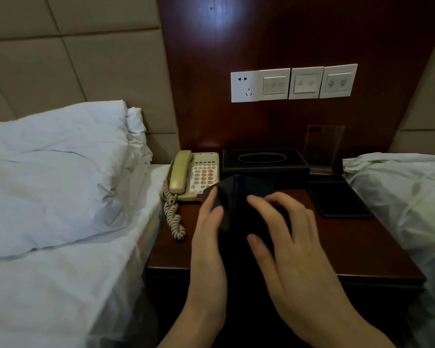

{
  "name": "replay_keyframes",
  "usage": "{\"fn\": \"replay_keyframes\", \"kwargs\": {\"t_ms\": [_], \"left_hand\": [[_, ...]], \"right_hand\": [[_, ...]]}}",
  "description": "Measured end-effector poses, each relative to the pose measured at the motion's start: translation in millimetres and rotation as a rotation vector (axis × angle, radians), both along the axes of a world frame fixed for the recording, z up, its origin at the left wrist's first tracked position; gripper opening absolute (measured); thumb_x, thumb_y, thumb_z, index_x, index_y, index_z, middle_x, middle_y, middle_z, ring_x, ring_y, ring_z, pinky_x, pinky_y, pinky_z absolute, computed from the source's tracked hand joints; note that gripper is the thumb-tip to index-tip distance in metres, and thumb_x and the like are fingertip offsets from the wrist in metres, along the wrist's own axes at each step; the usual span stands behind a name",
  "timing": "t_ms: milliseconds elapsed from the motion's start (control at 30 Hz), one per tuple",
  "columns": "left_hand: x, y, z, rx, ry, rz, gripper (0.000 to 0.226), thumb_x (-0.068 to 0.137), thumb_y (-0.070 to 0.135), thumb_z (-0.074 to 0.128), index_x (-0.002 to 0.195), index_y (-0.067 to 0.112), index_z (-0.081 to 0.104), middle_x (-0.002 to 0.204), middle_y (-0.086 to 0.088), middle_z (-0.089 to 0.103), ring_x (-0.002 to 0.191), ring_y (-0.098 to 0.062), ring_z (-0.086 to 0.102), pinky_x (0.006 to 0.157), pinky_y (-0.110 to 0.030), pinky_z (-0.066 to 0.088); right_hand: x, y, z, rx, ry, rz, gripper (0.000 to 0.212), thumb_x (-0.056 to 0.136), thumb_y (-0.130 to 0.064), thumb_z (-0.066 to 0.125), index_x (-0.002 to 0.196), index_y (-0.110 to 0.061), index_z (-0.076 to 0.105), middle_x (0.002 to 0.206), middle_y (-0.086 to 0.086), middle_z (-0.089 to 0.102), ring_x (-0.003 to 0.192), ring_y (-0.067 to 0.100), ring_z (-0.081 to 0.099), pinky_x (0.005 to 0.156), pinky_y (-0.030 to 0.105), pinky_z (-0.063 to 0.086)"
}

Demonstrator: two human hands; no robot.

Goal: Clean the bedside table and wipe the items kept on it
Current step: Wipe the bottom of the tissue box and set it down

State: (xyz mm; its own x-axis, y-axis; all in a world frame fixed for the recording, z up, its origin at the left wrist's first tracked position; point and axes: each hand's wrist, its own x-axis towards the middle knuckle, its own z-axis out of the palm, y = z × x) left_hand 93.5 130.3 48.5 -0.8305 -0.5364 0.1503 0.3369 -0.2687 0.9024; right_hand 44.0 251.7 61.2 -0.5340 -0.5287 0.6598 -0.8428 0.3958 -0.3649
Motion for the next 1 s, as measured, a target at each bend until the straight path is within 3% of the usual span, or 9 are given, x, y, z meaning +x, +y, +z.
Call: {"fn": "replay_keyframes", "kwargs": {"t_ms": [100, 200, 367, 533, 633, 767, 900, 1000], "left_hand": [[2.7, 1.9, -0.1, -0.148, -0.016, 0.001, 0.060, 0.088, 0.051, 0.059, 0.146, 0.039, 0.052, 0.144, 0.014, 0.061, 0.137, -0.005, 0.053, 0.118, -0.038, 0.036], [4.6, 6.1, -0.7, -0.226, -0.038, -0.003, 0.057, 0.089, 0.049, 0.056, 0.146, 0.044, 0.050, 0.140, 0.027, 0.060, 0.131, 0.007, 0.053, 0.110, -0.029, 0.041], [6.1, 7.8, 3.0, -0.252, -0.036, 0.008, 0.059, 0.090, 0.048, 0.056, 0.147, 0.037, 0.051, 0.140, 0.028, 0.060, 0.132, 0.010, 0.051, 0.102, -0.012, 0.045], [6.9, 15.5, 9.8, -0.312, -0.031, 0.011, 0.069, 0.086, 0.062, 0.064, 0.149, 0.038, 0.049, 0.144, 0.023, 0.058, 0.136, 0.005, 0.049, 0.109, -0.021, 0.044], [3.2, 12.8, 15.1, -0.219, -0.032, 0.032, 0.062, 0.085, 0.049, 0.067, 0.143, 0.031, 0.055, 0.129, 0.022, 0.069, 0.122, 0.004, 0.062, 0.091, -0.010, 0.050], [3.7, 4.2, 20.7, -0.155, -0.093, 0.057, 0.065, 0.072, 0.045, 0.076, 0.134, 0.042, 0.058, 0.118, 0.020, 0.074, 0.109, -0.001, 0.070, 0.083, -0.020, 0.058], [6.3, -4.2, 24.4, 0.005, -0.149, -0.070, 0.059, 0.073, 0.042, 0.073, 0.131, 0.036, 0.064, 0.116, 0.005, 0.077, 0.101, -0.015, 0.076, 0.074, -0.026, 0.061], [9.7, -6.3, 23.0, 0.121, -0.171, -0.210, 0.063, 0.072, 0.052, 0.081, 0.132, 0.037, 0.067, 0.126, 0.003, 0.074, 0.114, -0.019, 0.072, 0.095, -0.039, 0.056]], "right_hand": [[-16.1, 1.0, 9.1, -0.209, -0.110, -0.012, 0.032, 0.096, -0.041, 0.054, 0.125, -0.033, 0.043, 0.125, -0.014, 0.037, 0.112, 0.000, 0.043, 0.088, 0.013, 0.040], [-24.7, 8.7, 21.5, -0.306, -0.044, -0.146, 0.025, 0.089, -0.034, 0.065, 0.112, -0.024, 0.063, 0.125, -0.006, 0.047, 0.108, -0.003, 0.045, 0.093, 0.004, 0.035], [-12.5, 7.4, 17.5, -0.203, 0.025, -0.112, 0.020, 0.092, -0.036, 0.065, 0.111, -0.028, 0.069, 0.123, -0.009, 0.050, 0.109, 0.006, 0.051, 0.090, 0.009, 0.036], [-17.6, 7.9, 18.8, -0.322, -0.063, -0.175, 0.023, 0.095, -0.036, 0.061, 0.115, -0.027, 0.066, 0.123, -0.004, 0.052, 0.112, 0.010, 0.052, 0.092, 0.013, 0.039], [-8.3, 9.4, 5.0, -0.208, -0.050, -0.114, 0.020, 0.094, -0.038, 0.062, 0.114, -0.032, 0.065, 0.121, -0.011, 0.049, 0.108, 0.001, 0.050, 0.090, 0.010, 0.039], [-15.4, 23.0, 10.1, -0.491, -0.365, -0.127, 0.016, 0.090, -0.038, 0.058, 0.106, -0.035, 0.061, 0.111, -0.012, 0.059, 0.104, -0.008, 0.054, 0.084, 0.002, 0.037], [-16.3, 27.4, 10.2, -0.622, -0.659, -0.110, 0.013, 0.093, -0.034, 0.060, 0.106, -0.035, 0.064, 0.096, -0.016, 0.067, 0.090, -0.004, 0.063, 0.066, 0.006, 0.046], [-28.0, 29.6, 13.8, -0.619, -1.015, -0.080, 0.014, 0.093, -0.038, 0.060, 0.104, -0.039, 0.069, 0.100, -0.016, 0.070, 0.090, 0.003, 0.067, 0.066, 0.018, 0.048]]}}
